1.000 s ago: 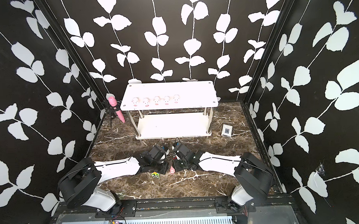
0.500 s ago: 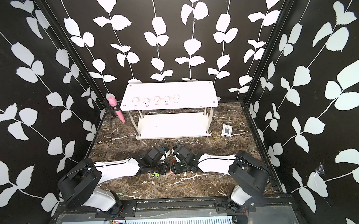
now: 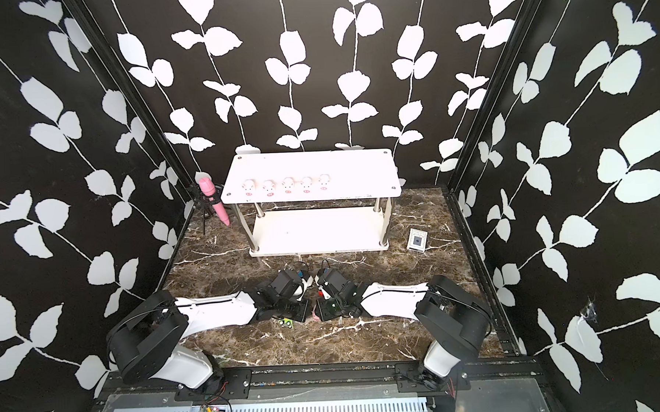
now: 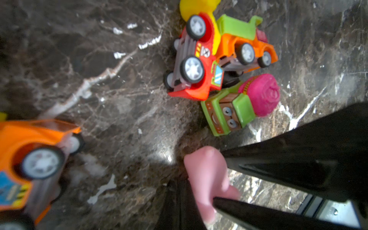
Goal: Organize plastic toys on shelves
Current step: Pick up the plastic toy at the center of the board.
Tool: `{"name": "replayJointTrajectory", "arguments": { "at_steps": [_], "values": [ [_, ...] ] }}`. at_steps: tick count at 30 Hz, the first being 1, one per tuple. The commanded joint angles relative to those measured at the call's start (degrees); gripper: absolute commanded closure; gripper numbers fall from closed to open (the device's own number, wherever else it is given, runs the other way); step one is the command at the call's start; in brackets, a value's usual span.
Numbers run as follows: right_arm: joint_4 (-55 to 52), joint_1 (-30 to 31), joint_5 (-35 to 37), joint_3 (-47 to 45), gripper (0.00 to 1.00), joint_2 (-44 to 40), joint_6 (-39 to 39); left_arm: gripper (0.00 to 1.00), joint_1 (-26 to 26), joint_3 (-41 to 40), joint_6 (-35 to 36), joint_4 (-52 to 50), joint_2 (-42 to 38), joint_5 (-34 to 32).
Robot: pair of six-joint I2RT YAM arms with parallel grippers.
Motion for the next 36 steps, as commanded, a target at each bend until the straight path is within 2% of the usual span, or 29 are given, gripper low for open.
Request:
{"name": "replayJointTrajectory", "arguments": {
  "at_steps": [1,8,13,16,26,32,36],
  "values": [
    [0.2,1.0,-0.8,0.3,0.71,2.2,0.0,0.94,-0.2,-1.4,-0.7,2.2,0.4,2.2],
    [1.4,1.2,-0.7,0.4,0.75,4.1,0.3,0.94,-0.2,-2.2,-1.3,4.5,1.1,4.0],
    [2.6,1.2,-0.8,0.1,0.92,4.9,0.8,0.94,-0.2,-2.8,-2.2,5.9,0.6,4.3],
    [1.2,1.1,0.3,0.0,1.0,3.2,0.2,0.94,-0.2,-2.8,-1.9,3.0,-2.1,1.9],
    [-11.5,-0.2,2.8,3.3,1.0,-9.2,-4.5,0.83,0.3,0.6,1.8,-16.6,-16.0,-15.6],
    [-19.6,-3.7,0.6,7.7,1.0,-16.9,-8.9,0.81,1.1,1.3,3.4,-20.6,-22.1,-19.3],
    [-26.1,-9.2,-2.8,12.6,1.0,-21.0,-12.8,0.8,1.8,1.2,4.1,-21.9,-24.3,-19.9]
  ]
}}
